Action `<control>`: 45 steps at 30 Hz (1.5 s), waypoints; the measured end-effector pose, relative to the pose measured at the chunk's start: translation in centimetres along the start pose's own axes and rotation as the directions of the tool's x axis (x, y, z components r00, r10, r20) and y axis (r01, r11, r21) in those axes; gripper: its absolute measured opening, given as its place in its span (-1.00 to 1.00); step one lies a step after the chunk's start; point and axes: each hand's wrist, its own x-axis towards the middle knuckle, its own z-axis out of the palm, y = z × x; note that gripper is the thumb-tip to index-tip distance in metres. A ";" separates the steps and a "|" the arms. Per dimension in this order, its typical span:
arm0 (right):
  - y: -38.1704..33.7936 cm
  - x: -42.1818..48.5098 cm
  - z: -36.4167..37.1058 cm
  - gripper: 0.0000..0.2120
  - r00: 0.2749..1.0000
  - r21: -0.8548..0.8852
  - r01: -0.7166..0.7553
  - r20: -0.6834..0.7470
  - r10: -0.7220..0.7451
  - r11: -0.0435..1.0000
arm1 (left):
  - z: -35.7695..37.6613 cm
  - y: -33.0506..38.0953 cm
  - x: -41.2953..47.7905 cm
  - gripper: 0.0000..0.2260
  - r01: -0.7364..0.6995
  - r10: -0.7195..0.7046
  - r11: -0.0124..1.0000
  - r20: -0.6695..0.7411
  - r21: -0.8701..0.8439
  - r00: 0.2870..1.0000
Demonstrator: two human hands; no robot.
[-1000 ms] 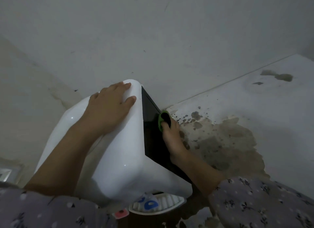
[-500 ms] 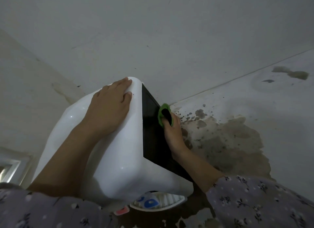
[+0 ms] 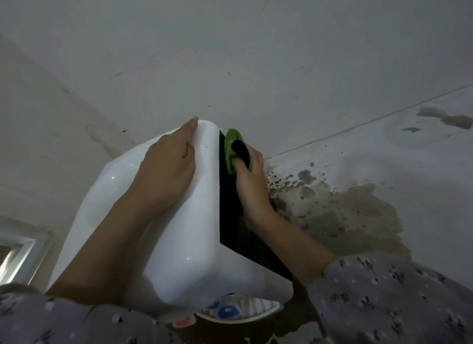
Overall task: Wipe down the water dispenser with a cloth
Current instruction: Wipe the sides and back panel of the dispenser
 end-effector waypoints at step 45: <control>11.1 -0.4 -7.0 -0.63 0.886 -0.254 -0.455 -0.224 0.406 0.853 | 1.4 2.7 0.6 -0.69 0.077 -0.069 0.979 -0.044 0.189 0.997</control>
